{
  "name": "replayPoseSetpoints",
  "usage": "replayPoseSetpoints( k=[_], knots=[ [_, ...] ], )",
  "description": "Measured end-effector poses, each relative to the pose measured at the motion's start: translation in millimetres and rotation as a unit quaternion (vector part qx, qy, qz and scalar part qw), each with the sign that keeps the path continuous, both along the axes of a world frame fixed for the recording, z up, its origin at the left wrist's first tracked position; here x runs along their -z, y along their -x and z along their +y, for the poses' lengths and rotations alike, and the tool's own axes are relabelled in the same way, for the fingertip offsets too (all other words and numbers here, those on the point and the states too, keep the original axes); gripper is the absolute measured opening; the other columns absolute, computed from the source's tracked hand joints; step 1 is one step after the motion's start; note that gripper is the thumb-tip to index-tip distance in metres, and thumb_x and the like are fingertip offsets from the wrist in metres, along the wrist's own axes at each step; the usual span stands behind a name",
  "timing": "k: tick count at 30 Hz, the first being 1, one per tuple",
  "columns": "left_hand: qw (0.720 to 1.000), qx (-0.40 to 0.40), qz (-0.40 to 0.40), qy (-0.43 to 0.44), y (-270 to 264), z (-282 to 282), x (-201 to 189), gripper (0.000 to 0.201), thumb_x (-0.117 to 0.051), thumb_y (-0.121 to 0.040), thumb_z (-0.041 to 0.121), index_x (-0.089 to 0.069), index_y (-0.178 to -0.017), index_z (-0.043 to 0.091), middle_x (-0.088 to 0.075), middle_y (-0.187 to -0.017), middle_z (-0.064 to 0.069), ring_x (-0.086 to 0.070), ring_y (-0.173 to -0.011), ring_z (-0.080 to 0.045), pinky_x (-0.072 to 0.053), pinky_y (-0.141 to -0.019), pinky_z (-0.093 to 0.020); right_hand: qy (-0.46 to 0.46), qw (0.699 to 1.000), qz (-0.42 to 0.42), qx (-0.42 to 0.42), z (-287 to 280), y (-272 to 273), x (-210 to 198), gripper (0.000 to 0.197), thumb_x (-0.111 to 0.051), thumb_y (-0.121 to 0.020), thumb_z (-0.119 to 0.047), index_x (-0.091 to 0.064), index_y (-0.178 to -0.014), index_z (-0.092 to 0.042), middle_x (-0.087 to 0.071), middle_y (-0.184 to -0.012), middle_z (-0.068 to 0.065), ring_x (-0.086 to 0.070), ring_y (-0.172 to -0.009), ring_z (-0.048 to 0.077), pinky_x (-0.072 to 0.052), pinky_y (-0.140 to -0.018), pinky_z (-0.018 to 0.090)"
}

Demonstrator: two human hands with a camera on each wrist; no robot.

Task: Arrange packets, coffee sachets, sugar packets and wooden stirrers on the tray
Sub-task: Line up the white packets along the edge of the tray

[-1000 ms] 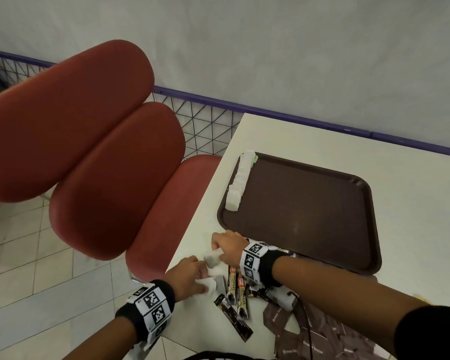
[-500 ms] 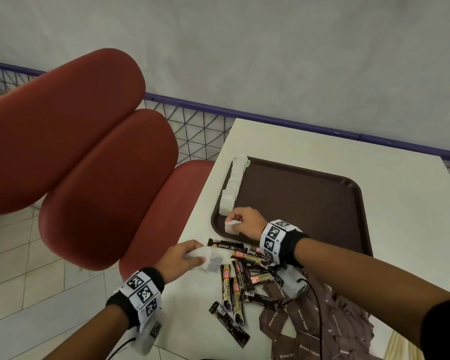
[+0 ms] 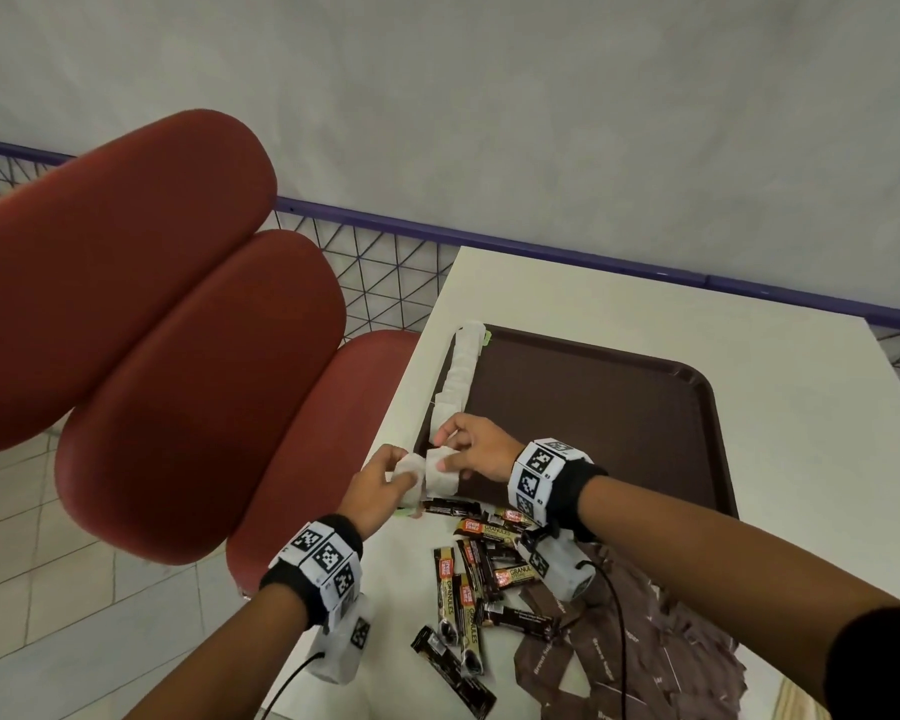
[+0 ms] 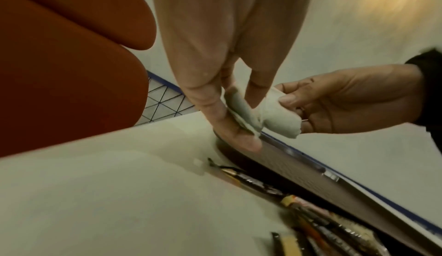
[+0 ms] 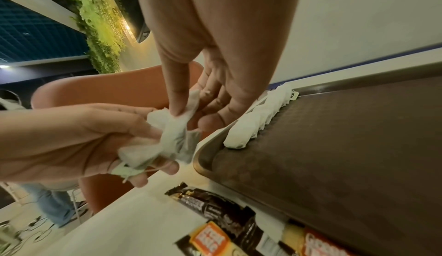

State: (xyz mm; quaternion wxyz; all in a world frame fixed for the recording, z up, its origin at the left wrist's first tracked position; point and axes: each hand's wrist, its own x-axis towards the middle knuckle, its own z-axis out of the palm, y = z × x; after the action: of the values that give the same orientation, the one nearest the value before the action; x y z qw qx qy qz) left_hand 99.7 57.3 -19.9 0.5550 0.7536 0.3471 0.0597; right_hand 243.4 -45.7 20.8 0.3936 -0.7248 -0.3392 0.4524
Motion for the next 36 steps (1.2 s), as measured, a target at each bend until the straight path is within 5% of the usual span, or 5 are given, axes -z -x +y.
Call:
replayPoseSetpoints(
  k=[7,11,23,28,36],
  knots=[
    [0.996,-0.009,-0.041,0.075,-10,-10,0,0.031,-0.064,-0.086,0.014,-0.049,-0.111,0.023,-0.065,-0.109,-0.01,-0.064,-0.095,-0.028,-0.053,-0.077,-0.035,-0.019,0.998,-0.036,0.038,6,-1,7,0.025,-0.065,-0.078,0.003,-0.051,-0.092,-0.013,-0.057,-0.075,-0.001,-0.053,-0.066,0.009,-0.045,-0.062,0.019],
    [0.998,-0.018,-0.046,0.05,-11,-5,1,0.023,-0.065,-0.085,0.013,-0.054,-0.104,0.018,-0.067,-0.102,-0.013,-0.065,-0.091,-0.033,-0.055,-0.078,-0.043,-0.042,0.994,-0.056,0.081,7,-2,14,0.035,-0.065,-0.076,0.005,-0.046,-0.074,-0.024,-0.053,-0.073,-0.004,-0.048,-0.064,0.008,-0.042,-0.065,0.022],
    [0.996,-0.059,-0.058,0.031,-23,-6,3,0.019,-0.066,-0.085,0.015,-0.056,-0.101,0.02,-0.066,-0.096,-0.01,-0.065,-0.083,-0.026,-0.057,-0.067,-0.034,-0.069,0.988,-0.094,0.105,9,-2,22,0.037,-0.059,-0.076,0.011,-0.053,-0.064,-0.024,-0.061,-0.075,-0.002,-0.059,-0.071,0.013,-0.048,-0.071,0.015],
    [0.997,-0.053,-0.058,0.026,-26,-6,0,0.023,-0.068,-0.083,0.022,-0.056,-0.103,0.017,-0.065,-0.096,-0.007,-0.063,-0.082,-0.02,-0.052,-0.057,-0.016,-0.064,0.984,-0.101,0.129,8,-3,25,0.026,-0.061,-0.077,0.009,-0.06,-0.069,-0.016,-0.064,-0.08,0.001,-0.057,-0.068,0.004,-0.045,-0.062,0.003],
    [0.997,-0.053,-0.063,-0.012,-29,1,4,0.016,-0.065,-0.086,0.017,-0.061,-0.101,0.015,-0.066,-0.092,-0.005,-0.063,-0.085,-0.023,-0.057,-0.068,-0.031,-0.053,0.984,-0.087,0.145,6,-7,32,0.026,-0.066,-0.076,0.004,-0.06,-0.067,-0.019,-0.065,-0.08,0.003,-0.057,-0.072,0.008,-0.045,-0.069,0.01]
  ],
)
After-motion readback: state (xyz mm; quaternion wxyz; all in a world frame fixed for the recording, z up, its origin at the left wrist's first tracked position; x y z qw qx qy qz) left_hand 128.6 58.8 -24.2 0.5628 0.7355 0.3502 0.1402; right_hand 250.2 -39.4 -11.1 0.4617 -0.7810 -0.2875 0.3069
